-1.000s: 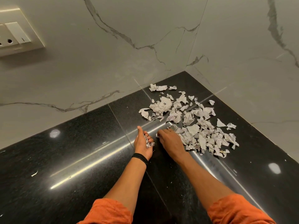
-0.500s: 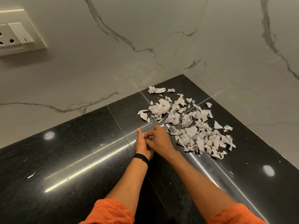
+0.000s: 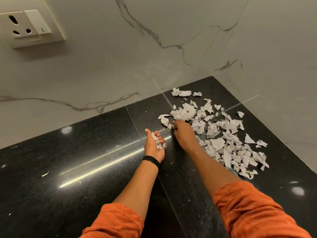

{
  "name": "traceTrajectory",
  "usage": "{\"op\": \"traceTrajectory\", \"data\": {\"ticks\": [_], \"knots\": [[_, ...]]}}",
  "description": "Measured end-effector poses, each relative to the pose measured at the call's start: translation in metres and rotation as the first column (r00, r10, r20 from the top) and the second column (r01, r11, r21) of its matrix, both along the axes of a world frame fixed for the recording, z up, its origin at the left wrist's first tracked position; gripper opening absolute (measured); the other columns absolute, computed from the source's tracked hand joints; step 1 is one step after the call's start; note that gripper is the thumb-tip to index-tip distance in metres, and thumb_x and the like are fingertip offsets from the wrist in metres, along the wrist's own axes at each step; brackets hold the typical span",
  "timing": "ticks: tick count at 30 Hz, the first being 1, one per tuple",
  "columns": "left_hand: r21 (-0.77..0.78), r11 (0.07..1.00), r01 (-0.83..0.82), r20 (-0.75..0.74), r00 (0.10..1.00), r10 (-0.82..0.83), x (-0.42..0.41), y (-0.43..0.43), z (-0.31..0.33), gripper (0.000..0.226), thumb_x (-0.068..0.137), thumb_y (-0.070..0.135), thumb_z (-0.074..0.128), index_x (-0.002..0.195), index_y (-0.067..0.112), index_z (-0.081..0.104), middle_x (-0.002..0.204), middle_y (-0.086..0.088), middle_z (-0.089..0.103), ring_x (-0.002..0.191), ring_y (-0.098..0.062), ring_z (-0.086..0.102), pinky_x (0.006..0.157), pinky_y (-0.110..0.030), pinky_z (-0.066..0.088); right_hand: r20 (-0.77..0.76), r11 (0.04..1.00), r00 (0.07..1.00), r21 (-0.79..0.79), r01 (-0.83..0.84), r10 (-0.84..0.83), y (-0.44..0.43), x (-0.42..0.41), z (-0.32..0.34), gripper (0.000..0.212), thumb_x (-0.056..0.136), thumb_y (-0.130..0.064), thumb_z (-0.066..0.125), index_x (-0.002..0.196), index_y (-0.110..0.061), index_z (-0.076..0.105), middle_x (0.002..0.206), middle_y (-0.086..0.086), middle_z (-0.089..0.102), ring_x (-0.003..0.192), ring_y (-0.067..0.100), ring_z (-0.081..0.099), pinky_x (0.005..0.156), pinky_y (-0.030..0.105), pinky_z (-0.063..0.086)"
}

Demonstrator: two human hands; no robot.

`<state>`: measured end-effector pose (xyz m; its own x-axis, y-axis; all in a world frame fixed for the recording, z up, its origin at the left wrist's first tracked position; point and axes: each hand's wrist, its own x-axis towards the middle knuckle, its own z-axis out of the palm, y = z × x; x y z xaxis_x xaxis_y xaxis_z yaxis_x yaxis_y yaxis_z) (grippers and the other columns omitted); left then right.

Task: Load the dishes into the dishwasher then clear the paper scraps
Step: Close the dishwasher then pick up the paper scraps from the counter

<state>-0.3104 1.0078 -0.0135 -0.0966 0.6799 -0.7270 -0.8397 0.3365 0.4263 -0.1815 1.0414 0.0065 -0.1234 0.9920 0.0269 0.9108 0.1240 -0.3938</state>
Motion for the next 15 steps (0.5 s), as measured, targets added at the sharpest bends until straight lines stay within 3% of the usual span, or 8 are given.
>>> {"op": "traceTrajectory", "data": {"ticks": [5,8,11,13,15], "knots": [[0.015,0.999,0.028,-0.030,0.999,-0.028,0.001,-0.001,-0.004,0.044,0.101,0.053,0.047,0.086,0.013,0.055,0.062,0.004,0.045,0.047,-0.005,0.040,0.042,-0.016,0.038,-0.016,1.000,1.000,0.020,0.001,-0.001,-0.014,0.015,-0.016,0.016,0.098,-0.017,0.058,0.104,-0.013,0.072,0.103,0.005,0.066,0.098,0.024,0.058,0.083,0.037,0.048],[0.024,0.996,0.086,-0.074,0.994,-0.084,0.009,-0.003,-0.004,0.045,0.100,0.054,0.048,0.092,0.011,0.059,0.066,0.002,0.050,0.049,-0.007,0.047,0.045,-0.019,0.041,-0.344,0.985,0.926,0.028,0.173,-0.153,-0.027,0.012,-0.011,0.013,0.094,-0.024,0.067,0.103,-0.022,0.075,0.098,-0.004,0.066,0.087,0.006,0.058,0.079,0.022,0.046],[0.039,0.988,0.152,-0.083,0.985,-0.148,0.020,-0.005,-0.005,0.061,0.098,0.059,0.048,0.113,0.002,0.064,0.086,-0.011,0.070,0.073,-0.021,0.071,0.064,-0.031,0.058,-0.564,0.994,0.820,-0.026,0.105,-0.101,-0.041,-0.002,0.001,0.011,0.090,-0.023,0.070,0.099,-0.023,0.077,0.092,-0.010,0.071,0.085,0.000,0.062,0.077,0.014,0.047],[0.028,0.985,0.171,-0.085,0.982,-0.168,0.024,-0.006,-0.003,0.066,0.096,0.061,0.052,0.122,0.002,0.064,0.109,-0.020,0.073,0.098,-0.032,0.073,0.086,-0.045,0.060,-0.488,1.000,0.873,0.012,-0.008,0.013,-0.046,-0.010,0.002,0.012,0.087,-0.026,0.070,0.096,-0.023,0.078,0.089,-0.009,0.072,0.085,0.004,0.063,0.079,0.024,0.050],[0.000,0.984,0.178,-0.121,0.977,-0.176,0.025,-0.007,-0.003,0.064,0.094,0.061,0.055,0.120,0.003,0.065,0.115,-0.020,0.072,0.103,-0.031,0.072,0.095,-0.049,0.056,-0.379,0.997,0.922,0.027,-0.067,0.072,-0.044,-0.012,0.001,0.014,0.084,-0.031,0.068,0.093,-0.025,0.078,0.087,-0.009,0.072,0.084,0.006,0.060,0.081,0.032,0.050]]}}
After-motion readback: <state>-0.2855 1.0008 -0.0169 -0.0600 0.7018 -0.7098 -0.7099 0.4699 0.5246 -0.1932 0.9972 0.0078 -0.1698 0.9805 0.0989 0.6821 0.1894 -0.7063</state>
